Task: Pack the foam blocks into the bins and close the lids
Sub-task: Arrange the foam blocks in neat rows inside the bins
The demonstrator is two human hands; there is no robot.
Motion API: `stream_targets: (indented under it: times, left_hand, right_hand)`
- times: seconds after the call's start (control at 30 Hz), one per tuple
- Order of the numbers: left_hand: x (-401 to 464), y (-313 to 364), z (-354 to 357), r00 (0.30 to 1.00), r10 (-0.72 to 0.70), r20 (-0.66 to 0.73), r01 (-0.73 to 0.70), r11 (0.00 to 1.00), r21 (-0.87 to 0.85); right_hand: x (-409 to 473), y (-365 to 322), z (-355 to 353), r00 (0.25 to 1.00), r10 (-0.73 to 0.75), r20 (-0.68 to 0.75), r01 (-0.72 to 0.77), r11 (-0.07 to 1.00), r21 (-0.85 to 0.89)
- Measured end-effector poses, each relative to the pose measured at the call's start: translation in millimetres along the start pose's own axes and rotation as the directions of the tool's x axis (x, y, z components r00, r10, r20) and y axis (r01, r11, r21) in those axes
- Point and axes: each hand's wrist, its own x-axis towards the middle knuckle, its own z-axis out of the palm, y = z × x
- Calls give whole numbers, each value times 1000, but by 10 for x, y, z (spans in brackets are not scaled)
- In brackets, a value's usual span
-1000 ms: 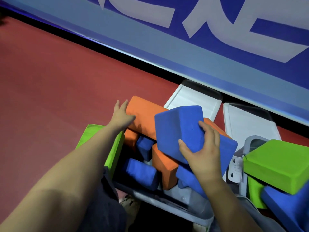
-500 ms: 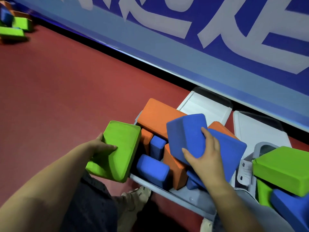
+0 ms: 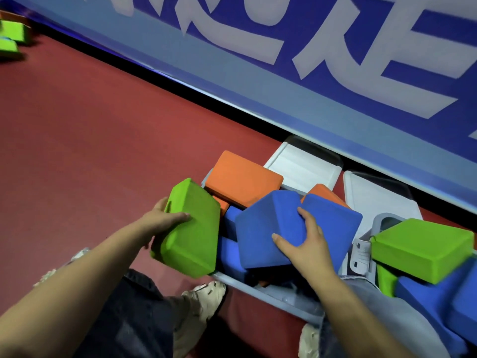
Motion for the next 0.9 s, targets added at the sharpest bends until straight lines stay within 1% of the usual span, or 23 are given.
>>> stream_targets:
  times: [0.07,0.13,0.23,0.33,0.4,0.47,0.53,0.6,0.7,0.8,0.9]
  left_hand:
    - [-94,46,2,1000,-3,31,2,1000,18]
    - [-170,61,75,994,-7,109,-2,997,82]
    - [-380,136,287,971,-33,236,23,999,46]
    - [-559,206,488,937,-50,347,51,999,7]
    - [-599,242,622,922,-30,387,27,1000,13]
    - [-668,289,749,919,1,394,-20,999,45]
    - [-751,314,893,909,-24,416,12,999,33]
    - [-827,286,1001,872,-92,481,88,996,32]
    - [-817,147,1173,823,-136,551,126,990,57]
    - [-846,94,1378,802,-55,595,98,994,-40]
    - [-838,37,1545,774,-28,632,105,991,-86]
  right_hand:
    - [-24,-7,-40,1000,-2,-30,2,1000,2]
    - [-68,-15,-79,998,-12,-57,12,1000,1]
    - [-132,-14,-129,996,-45,-81,45,999,-9]
    - [-163,-12,-191,986,-85,-144,86,996,0]
    - [-157,-6,-259,977,-112,-184,114,993,0]
    - [-151,13,-342,966,-145,-215,142,989,-28]
    - [-164,28,-417,958,-164,-237,154,986,-62]
    - [-183,42,-485,946,-184,-267,171,983,-70]
    - [-212,46,-592,919,-216,-331,210,976,-55]
    - [-246,63,-647,902,-236,-361,246,969,-18]
    - [-283,86,-639,907,-243,-344,258,966,-2]
